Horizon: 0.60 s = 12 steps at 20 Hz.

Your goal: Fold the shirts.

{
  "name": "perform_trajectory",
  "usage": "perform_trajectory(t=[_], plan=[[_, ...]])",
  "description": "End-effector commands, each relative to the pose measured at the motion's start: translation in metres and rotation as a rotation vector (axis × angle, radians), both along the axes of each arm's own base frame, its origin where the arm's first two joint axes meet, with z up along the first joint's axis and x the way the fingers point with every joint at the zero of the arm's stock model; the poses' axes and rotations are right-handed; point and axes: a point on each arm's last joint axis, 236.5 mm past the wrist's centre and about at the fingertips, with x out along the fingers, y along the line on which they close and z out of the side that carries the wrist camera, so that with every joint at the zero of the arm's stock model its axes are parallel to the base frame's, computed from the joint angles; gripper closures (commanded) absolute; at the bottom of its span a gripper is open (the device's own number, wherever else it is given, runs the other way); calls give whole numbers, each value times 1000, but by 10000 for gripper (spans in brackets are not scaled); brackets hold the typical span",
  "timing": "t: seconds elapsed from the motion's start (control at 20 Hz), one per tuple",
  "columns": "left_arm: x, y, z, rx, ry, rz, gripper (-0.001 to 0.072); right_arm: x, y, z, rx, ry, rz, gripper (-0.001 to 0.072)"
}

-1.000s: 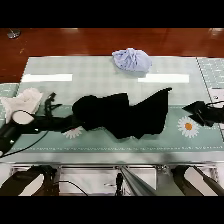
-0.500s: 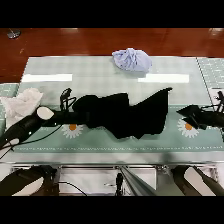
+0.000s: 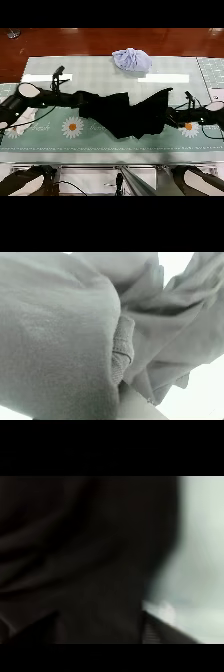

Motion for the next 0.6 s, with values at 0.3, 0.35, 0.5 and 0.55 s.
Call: perform_trajectory(t=[0.3, 0.35, 0.5, 0.55], plan=[[71, 41, 188, -107, -387, 95, 683, 121, 15, 170, -17, -418, 155, 686], [77, 53, 237, -134, -493, 130, 683, 138, 8, 229, -55, -555, 140, 686], [58, 88, 352, -108, -765, 186, 683, 133, -12, 396, -226, -926, 107, 686], [43, 101, 378, -72, -825, 205, 683, 112, -16, 438, -298, -1014, 100, 686]])
